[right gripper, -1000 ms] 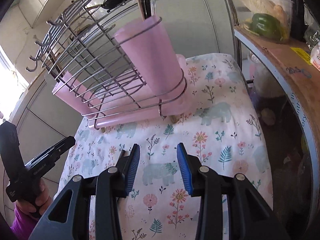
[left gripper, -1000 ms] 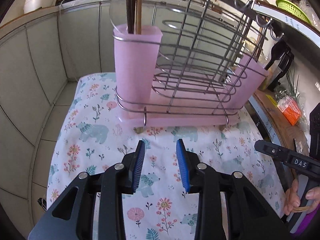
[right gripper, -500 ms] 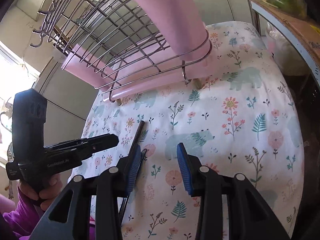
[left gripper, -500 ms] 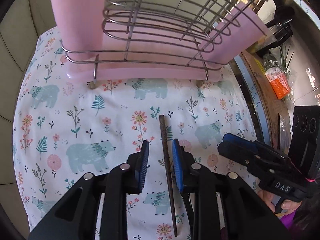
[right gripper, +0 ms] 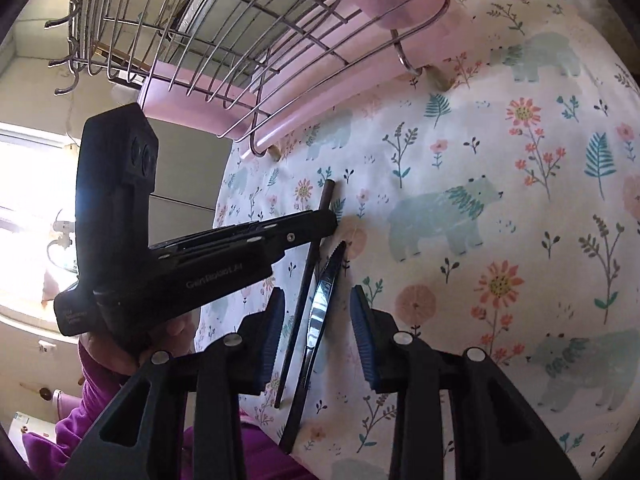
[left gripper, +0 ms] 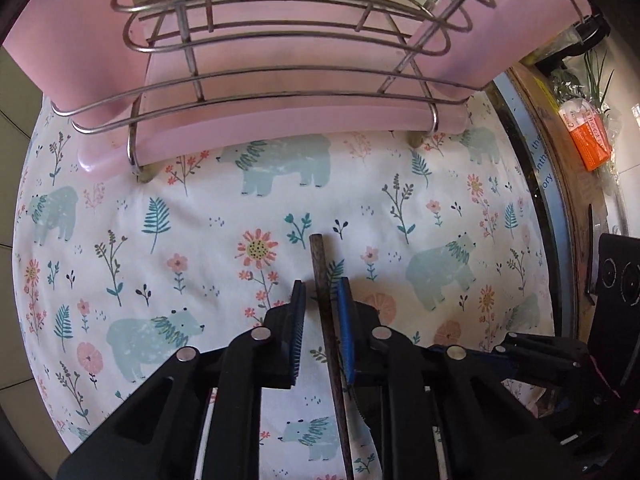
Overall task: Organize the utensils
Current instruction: 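Grasp a dark chopstick with the left tool while the right tool grasps a black chopstick, then lift both chopsticks and lower them into the tall pink cup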
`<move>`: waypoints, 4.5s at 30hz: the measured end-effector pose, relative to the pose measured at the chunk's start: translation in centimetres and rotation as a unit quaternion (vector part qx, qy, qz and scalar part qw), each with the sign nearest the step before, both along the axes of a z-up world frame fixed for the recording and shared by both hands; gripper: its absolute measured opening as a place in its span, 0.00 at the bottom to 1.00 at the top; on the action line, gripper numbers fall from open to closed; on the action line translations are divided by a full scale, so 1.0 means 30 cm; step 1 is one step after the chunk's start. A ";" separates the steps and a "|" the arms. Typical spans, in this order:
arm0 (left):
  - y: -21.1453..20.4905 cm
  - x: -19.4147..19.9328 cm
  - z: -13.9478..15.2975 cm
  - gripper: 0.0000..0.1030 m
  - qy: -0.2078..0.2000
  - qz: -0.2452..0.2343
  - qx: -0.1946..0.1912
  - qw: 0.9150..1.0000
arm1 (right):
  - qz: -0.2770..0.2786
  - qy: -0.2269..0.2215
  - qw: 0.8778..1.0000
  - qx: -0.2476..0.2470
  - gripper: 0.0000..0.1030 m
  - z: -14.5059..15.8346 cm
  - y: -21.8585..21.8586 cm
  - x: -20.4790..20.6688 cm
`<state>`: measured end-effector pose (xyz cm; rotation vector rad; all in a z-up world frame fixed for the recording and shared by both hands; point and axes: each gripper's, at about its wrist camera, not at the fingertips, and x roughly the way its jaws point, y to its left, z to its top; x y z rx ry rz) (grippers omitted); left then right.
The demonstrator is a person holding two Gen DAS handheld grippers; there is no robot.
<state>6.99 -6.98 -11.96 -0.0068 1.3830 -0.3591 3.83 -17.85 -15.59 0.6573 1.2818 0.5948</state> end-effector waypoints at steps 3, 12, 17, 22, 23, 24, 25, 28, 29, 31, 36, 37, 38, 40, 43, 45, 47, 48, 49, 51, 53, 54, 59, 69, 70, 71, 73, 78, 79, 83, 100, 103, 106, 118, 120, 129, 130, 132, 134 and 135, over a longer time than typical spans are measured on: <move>0.019 0.009 0.001 0.05 -0.003 0.006 -0.007 1.000 | 0.008 0.012 1.000 -0.006 0.32 -0.020 0.026 0.010; 0.112 -0.007 0.070 0.05 -0.030 0.016 -0.046 0.998 | 0.026 0.032 0.999 -0.005 0.29 -0.064 0.113 0.085; 0.156 -0.022 0.108 0.05 -0.039 0.023 -0.061 0.997 | 0.032 0.045 0.998 0.008 0.21 -0.096 0.115 0.114; 0.186 -0.032 0.126 0.05 -0.047 0.027 -0.070 0.996 | 0.022 0.057 0.998 0.027 0.06 -0.132 0.055 0.104; 0.191 -0.037 0.130 0.05 -0.047 0.028 -0.072 0.996 | 0.021 0.056 0.998 0.030 0.05 -0.136 0.052 0.103; 0.196 -0.039 0.132 0.05 -0.047 0.029 -0.074 0.996 | 0.020 0.054 0.998 0.031 0.05 -0.137 0.053 0.102; 0.200 -0.041 0.136 0.05 -0.049 0.029 -0.077 0.995 | 0.020 0.050 0.998 0.030 0.04 -0.136 0.049 0.098; 0.211 -0.053 0.155 0.05 -0.059 0.029 -0.085 0.994 | 0.019 0.030 0.999 0.027 0.04 -0.111 0.038 0.078; 0.218 -0.058 0.166 0.05 -0.065 0.029 -0.089 0.993 | 0.018 0.021 0.999 0.028 0.04 -0.100 0.037 0.074; 0.223 -0.067 0.189 0.05 -0.080 0.031 -0.092 0.992 | 0.014 0.000 1.000 0.021 0.04 -0.070 0.034 0.061; 0.261 -0.091 0.262 0.05 -0.127 0.039 -0.107 0.985 | -0.003 -0.070 0.997 -0.009 0.03 0.042 0.018 0.044; 0.272 -0.097 0.281 0.05 -0.140 0.042 -0.111 0.983 | -0.007 -0.086 0.996 -0.013 0.03 0.070 0.013 0.040; 0.278 -0.102 0.295 0.05 -0.148 0.044 -0.113 0.981 | -0.011 -0.100 0.995 -0.020 0.03 0.093 0.014 0.040; 0.299 -0.112 0.329 0.05 -0.167 0.049 -0.121 0.977 | -0.022 -0.139 0.989 -0.036 0.03 0.157 -0.012 0.025; 0.331 -0.122 0.375 0.05 -0.190 0.061 -0.136 0.970 | -0.043 -0.188 0.980 -0.051 0.03 0.254 -0.040 0.014; 0.358 -0.127 0.413 0.05 -0.210 0.070 -0.148 0.964 | -0.058 -0.220 0.972 -0.054 0.03 0.323 -0.061 0.011; 0.385 -0.132 0.455 0.05 -0.230 0.079 -0.159 0.957 | -0.074 -0.254 0.963 -0.061 0.03 0.390 -0.088 0.007; 0.393 -0.134 0.474 0.05 -0.241 0.083 -0.163 0.953 | -0.081 -0.268 0.958 -0.064 0.03 0.418 -0.100 0.005; 0.397 -0.135 0.494 0.05 -0.252 0.087 -0.166 0.949 | -0.086 -0.281 0.953 -0.068 0.03 0.447 -0.112 0.003; 0.396 -0.135 0.527 0.05 -0.274 0.093 -0.170 0.942 | -0.100 -0.308 0.943 -0.074 0.03 0.496 -0.136 0.002; 0.406 -0.135 0.567 0.05 -0.297 0.099 -0.172 0.934 | -0.114 -0.335 0.932 -0.084 0.03 0.544 -0.170 -0.004; 0.409 -0.134 0.585 0.05 -0.308 0.103 -0.172 0.930 | -0.122 -0.351 0.924 -0.090 0.02 0.571 -0.178 -0.003; 0.433 -0.127 0.683 0.05 -0.369 0.123 -0.173 0.905 | -0.154 -0.408 0.894 -0.109 0.03 0.673 -0.182 0.005; 0.448 -0.086 0.784 0.05 -0.448 0.158 -0.178 0.862 | -0.216 -0.499 0.823 -0.165 0.03 0.798 -0.191 0.058; 0.448 -0.082 0.786 0.05 -0.456 0.162 -0.177 0.857 | -0.220 -0.508 0.814 -0.177 0.03 0.799 -0.184 0.066; 0.446 -0.080 0.789 0.05 -0.462 0.165 -0.177 0.853 | -0.223 -0.515 0.807 -0.186 0.03 0.797 -0.178 0.073; 0.446 -0.071 0.790 0.05 -0.473 0.172 -0.178 0.846 | -0.224 -0.526 0.798 -0.190 0.03 0.787 -0.169 0.095; 0.450 -0.052 0.784 0.05 -0.487 0.180 -0.180 0.836 | -0.231 -0.541 0.784 -0.198 0.03 0.757 -0.146 0.136; 0.453 -0.049 0.784 0.05 -0.490 0.181 -0.180 0.834 | -0.232 -0.541 0.784 -0.199 0.03 0.749 -0.144 0.145; 0.473 -0.046 0.778 0.05 -0.497 0.185 -0.185 0.827 | -0.231 -0.547 0.778 -0.208 0.02 0.713 -0.124 0.172; 0.481 -0.020 0.804 0.05 -0.552 0.219 -0.169 0.787 | -0.216 -0.562 0.766 -0.225 0.02 0.624 -0.073 0.095; 0.464 -0.009 0.794 0.05 -0.568 0.223 -0.149 0.778 | -0.219 -0.554 0.773 -0.219 0.02 0.606 -0.077 0.083; 0.438 -0.001 0.779 0.05 -0.594 0.227 -0.122 0.762 | -0.221 -0.543 0.782 -0.213 0.02 0.587 -0.085 0.079; 0.384 0.011 0.655 0.05 -0.613 0.216 -0.091 0.755 | -0.223 -0.519 0.798 -0.209 0.02 0.544 -0.101 0.062; 0.380 0.000 0.635 0.05 -0.610 0.211 -0.087 0.759 | -0.224 -0.515 0.801 -0.208 0.02 0.530 -0.102 0.055; 0.364 -0.048 0.543 0.05 -0.574 0.197 -0.079 0.791 | -0.222 -0.493 0.817 -0.201 0.03 0.494 -0.108 0.041; 0.360 -0.052 0.533 0.05 -0.569 0.194 -0.077 0.795 | -0.222 -0.491 0.818 -0.201 0.03 0.491 -0.110 0.041; 0.358 -0.056 0.517 0.05 -0.561 0.193 -0.074 0.802 | -0.222 -0.486 0.821 -0.202 0.03 0.486 -0.114 0.044; 0.360 -0.056 0.503 0.05 -0.550 0.191 -0.074 0.810 | -0.222 -0.478 0.825 -0.202 0.03 0.481 -0.120 0.050; 0.361 -0.055 0.498 0.05 -0.544 0.192 -0.074 0.813 | -0.223 -0.474 0.828 -0.201 0.03 0.479 -0.125 0.054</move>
